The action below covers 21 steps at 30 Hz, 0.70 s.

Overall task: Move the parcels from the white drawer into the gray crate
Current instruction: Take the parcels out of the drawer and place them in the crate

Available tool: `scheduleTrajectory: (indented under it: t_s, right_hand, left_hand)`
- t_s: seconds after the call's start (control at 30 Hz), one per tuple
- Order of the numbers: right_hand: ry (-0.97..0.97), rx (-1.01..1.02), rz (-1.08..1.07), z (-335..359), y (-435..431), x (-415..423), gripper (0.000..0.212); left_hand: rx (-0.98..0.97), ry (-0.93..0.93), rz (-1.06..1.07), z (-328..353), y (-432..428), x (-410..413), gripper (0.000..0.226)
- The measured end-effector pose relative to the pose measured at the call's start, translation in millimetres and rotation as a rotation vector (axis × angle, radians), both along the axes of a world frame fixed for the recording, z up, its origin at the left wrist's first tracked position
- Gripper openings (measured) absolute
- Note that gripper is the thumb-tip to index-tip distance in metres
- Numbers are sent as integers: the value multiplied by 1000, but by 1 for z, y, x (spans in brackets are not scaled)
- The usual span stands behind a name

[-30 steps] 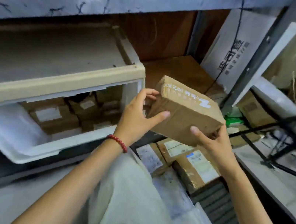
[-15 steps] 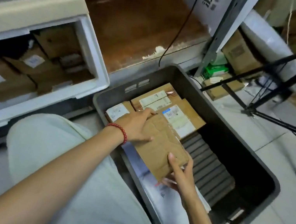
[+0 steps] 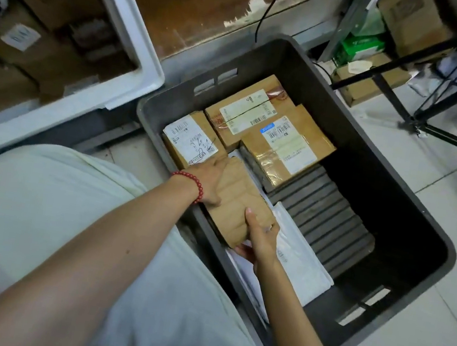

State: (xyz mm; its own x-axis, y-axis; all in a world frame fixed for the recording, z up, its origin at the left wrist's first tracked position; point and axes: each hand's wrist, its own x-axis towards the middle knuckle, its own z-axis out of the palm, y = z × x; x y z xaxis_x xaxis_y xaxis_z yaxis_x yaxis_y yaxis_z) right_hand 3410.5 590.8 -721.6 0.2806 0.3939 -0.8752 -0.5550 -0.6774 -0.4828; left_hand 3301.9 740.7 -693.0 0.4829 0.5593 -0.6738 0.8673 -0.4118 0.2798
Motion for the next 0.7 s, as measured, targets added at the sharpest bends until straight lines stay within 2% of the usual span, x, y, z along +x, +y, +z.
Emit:
scheduleTrajectory:
  t_s: [0.1,0.2,0.37,0.5,0.63,0.7]
  right_hand:
    - [-12,-16,-7,-1,9,-3,62]
    - [-43,-54,-62,-7,8,-8,91]
    - [-67,-13,-39,-12,5,-11,73]
    - [-82,15,-71,-12,9,-14,68]
    - [-278,15,-74,-13,10,-5,65]
    - [-293,29,-84,-11,8,3,63]
  left_hand:
    - [29,-10,51,-1,6,-1,107]
    - [85,-27,41,2,11,-1,107]
    - [100,9,-12,4,12,-3,108]
    - [88,1,7,4,15,-3,110]
    - [107,6,-4,4,16,-4,105]
    - [114,31,-32,5,15,-5,105]
